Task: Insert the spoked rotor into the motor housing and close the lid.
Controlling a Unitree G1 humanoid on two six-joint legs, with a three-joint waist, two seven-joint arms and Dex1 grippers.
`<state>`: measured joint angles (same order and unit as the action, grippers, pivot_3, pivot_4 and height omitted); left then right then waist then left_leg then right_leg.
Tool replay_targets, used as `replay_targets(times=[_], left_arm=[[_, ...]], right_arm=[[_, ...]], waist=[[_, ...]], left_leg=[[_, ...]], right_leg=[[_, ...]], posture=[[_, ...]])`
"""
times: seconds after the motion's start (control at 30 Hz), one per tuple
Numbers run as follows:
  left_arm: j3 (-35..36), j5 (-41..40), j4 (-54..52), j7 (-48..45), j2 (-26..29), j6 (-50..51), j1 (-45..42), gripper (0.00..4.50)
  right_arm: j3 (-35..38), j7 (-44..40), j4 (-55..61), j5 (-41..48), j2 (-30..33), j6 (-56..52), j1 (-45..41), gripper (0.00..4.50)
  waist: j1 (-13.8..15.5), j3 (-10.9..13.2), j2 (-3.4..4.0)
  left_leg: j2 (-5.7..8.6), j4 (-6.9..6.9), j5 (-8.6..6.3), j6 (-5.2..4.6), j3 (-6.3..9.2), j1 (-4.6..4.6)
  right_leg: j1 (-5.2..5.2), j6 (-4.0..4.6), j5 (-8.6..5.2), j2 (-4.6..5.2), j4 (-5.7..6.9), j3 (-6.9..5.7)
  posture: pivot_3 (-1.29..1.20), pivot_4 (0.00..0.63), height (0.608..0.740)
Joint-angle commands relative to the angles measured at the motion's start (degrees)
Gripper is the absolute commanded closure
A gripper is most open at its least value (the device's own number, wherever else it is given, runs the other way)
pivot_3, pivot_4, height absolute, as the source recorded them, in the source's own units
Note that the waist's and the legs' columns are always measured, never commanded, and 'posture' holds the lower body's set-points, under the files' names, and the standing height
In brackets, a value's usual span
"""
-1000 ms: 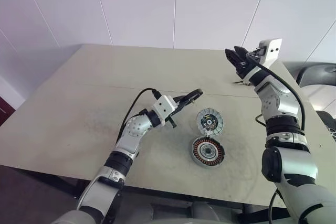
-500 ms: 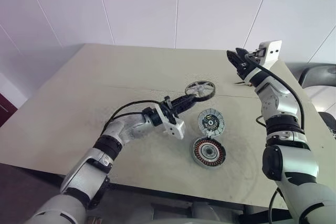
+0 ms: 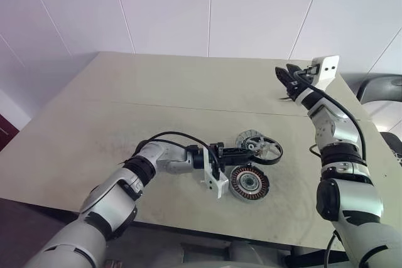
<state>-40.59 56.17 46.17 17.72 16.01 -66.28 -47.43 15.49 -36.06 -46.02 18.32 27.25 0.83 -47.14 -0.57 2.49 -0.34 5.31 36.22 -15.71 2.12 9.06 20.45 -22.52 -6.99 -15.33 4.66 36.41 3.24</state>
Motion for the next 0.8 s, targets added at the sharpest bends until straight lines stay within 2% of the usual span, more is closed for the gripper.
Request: replay_targets(times=[0.03,0.43,0.8], left_arm=[[-0.98,1.30,-1.42,0.98,0.77,-1.50,-1.86,4.11],[-3.18,1.59,-1.92,0.15,2.11,-5.76,-0.75,4.11],[-2.39,0.98,-1.62,-0.51,3.41,-7.72,-0.22,4.11]], right_arm=[[1.18,1.27,5.63,0.67,0.77,-0.39,0.93,2.53],[2.20,2.62,9.34,1.22,1.24,-1.81,4.28,2.53],[3.78,3.94,13.08,2.10,2.42,-3.16,7.52,2.53]], waist=[[-0.01,0.00,0.00],[-0.01,-0.01,0.01],[0.00,-0.02,0.02]], left_leg=[[0.00,0.00,0.00,0.00,0.00,0.00],[0.00,0.02,0.01,-0.01,0.00,-0.06],[0.00,0.06,0.01,-0.01,-0.02,-0.09]], right_leg=[[0.00,0.00,0.00,0.00,0.00,0.00],[0.05,0.00,0.00,-0.01,0.05,0.00],[0.08,0.00,0.00,-0.02,0.08,0.00]], posture=[[0.00,0.000,0.740],[0.00,0.000,0.740],[0.00,0.000,0.740]])
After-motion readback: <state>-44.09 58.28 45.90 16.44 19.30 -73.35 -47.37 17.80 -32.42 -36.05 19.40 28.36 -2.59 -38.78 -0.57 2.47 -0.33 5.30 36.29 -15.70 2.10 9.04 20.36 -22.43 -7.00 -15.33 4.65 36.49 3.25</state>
